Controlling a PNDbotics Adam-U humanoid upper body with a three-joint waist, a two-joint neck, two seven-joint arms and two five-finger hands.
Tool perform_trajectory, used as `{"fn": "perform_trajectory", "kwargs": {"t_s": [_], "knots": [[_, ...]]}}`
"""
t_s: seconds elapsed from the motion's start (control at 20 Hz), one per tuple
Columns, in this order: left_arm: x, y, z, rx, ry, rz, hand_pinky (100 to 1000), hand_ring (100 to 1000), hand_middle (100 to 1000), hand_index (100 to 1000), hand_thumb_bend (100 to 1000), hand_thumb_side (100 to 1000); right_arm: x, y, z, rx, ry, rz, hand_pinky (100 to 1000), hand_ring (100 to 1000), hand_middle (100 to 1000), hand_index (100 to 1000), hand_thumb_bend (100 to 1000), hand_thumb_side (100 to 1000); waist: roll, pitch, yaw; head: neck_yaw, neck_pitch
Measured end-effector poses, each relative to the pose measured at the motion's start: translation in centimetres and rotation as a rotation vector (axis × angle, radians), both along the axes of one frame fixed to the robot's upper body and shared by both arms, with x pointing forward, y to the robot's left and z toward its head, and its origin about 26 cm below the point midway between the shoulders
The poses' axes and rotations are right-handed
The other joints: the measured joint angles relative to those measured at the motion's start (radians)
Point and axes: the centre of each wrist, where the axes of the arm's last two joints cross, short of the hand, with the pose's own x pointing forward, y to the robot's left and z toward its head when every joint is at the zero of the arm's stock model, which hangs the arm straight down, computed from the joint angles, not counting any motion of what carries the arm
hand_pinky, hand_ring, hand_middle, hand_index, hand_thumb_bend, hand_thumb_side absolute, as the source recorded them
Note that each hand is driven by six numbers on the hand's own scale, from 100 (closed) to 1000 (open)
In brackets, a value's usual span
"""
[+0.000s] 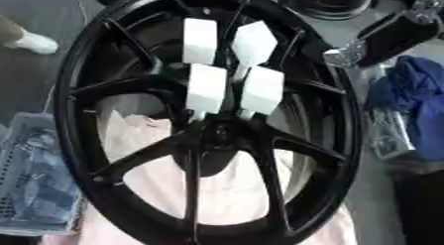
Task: Pull the pin out of the wheel hub.
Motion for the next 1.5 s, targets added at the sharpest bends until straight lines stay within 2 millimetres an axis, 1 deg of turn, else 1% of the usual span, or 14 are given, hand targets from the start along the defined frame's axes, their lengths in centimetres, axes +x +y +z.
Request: {"fn": "perform_trajectory", "kwargs": {"t_s": [0.4,0.7,1.5], "knots": [[0.07,-0.15,0.12,-0.005,-0.005,-0.004,869,712,652,729,100,740,0.09,0.36,0.16,0.031,-0.019,0.016,728,827,763,830,248,100,-0.005,0.006,0.011,-0.010,-0.002],[0.08,-0.16,0.14,-0.004,-0.005,-0.005,870,712,651,729,100,743,0.12,0.57,0.33,0.046,-0.034,0.018,726,830,773,835,274,100,-0.007,0.012,0.015,-0.016,-0.008],[0.15,-0.26,0.32,-0.002,-0.011,-0.010,871,710,651,729,100,749,0.39,1.05,-0.10,0.048,-0.019,0.048,718,828,775,838,273,100,-0.019,0.032,0.026,-0.022,-0.009]]}}
